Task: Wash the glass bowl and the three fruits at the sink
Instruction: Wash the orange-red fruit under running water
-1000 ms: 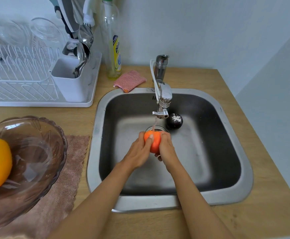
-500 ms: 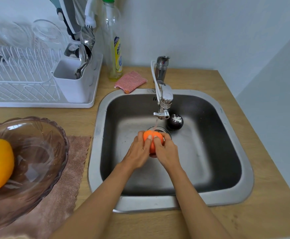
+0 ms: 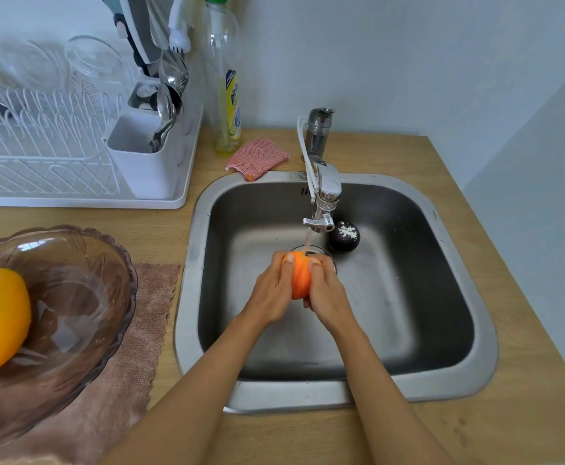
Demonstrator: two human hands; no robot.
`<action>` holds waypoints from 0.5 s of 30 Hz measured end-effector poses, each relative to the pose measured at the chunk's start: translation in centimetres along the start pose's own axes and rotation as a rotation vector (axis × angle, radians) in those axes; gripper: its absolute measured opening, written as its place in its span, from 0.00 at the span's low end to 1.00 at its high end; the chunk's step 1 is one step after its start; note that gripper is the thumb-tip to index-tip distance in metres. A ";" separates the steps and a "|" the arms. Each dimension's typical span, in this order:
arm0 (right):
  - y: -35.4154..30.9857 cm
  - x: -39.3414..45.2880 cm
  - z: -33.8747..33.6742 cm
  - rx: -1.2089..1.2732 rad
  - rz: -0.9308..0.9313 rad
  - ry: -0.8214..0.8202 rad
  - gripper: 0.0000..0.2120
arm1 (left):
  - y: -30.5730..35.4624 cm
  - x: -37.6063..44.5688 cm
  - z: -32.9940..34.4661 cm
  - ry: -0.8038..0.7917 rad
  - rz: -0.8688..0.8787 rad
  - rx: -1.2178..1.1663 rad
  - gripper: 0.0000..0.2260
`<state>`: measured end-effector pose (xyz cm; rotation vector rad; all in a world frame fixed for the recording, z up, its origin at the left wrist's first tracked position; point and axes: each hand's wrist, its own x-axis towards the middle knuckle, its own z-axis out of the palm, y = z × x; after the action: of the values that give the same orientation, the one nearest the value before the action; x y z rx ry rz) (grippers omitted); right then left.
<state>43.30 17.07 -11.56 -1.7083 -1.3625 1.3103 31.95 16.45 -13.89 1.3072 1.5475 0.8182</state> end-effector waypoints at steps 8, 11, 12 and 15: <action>1.6 -1.1 -0.3 -0.173 -0.258 -0.161 0.22 | 0.4 0.6 -0.6 -0.031 -0.254 0.077 0.25; 1.8 -0.9 -0.4 -0.145 -0.190 -0.180 0.25 | 0.4 0.5 -0.5 -0.042 -0.253 0.081 0.23; 1.8 -0.8 -0.4 -0.119 -0.152 -0.174 0.25 | 0.5 0.5 -0.5 -0.038 -0.255 0.065 0.22; 1.9 -0.3 -0.5 -0.058 -0.073 -0.136 0.22 | 0.7 0.3 -0.6 -0.053 -0.255 0.043 0.21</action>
<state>44.49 16.25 -12.98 -1.6157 -1.5399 1.3793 31.67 16.92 -13.16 1.1232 1.6556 0.5883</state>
